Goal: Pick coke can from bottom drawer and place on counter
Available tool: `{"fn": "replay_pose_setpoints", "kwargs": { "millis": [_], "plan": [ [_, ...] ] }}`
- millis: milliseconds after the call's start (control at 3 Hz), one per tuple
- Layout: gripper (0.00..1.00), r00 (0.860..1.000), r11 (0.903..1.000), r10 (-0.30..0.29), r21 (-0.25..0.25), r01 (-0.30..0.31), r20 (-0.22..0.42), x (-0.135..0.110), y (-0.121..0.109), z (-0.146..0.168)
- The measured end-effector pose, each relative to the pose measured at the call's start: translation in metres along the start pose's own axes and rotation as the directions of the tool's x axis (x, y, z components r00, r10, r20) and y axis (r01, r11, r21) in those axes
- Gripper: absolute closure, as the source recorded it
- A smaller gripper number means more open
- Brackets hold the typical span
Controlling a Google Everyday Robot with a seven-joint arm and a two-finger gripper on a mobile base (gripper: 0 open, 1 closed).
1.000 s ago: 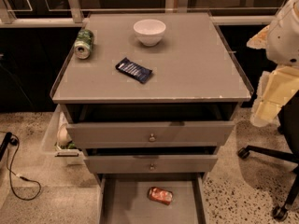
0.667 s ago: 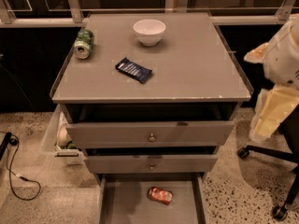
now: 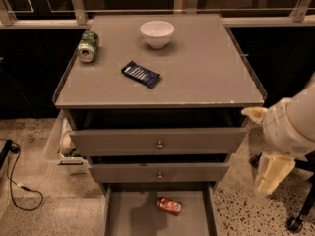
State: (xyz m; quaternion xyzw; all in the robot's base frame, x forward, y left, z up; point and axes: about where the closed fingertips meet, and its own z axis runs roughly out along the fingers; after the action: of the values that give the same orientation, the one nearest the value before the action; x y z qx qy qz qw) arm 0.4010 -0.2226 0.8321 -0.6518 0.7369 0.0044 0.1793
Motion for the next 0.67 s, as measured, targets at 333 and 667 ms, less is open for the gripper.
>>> {"fn": "replay_pose_setpoints", "kwargs": {
  "millis": [333, 667],
  "plan": [
    [0.00, 0.999, 0.9991, -0.042, 0.012, 0.042, -0.004, 0.0041, 0.0023, 0.0073],
    [0.00, 0.999, 0.9991, -0.041, 0.011, 0.041, -0.004, 0.0038, 0.0024, 0.0069]
  ]
}}
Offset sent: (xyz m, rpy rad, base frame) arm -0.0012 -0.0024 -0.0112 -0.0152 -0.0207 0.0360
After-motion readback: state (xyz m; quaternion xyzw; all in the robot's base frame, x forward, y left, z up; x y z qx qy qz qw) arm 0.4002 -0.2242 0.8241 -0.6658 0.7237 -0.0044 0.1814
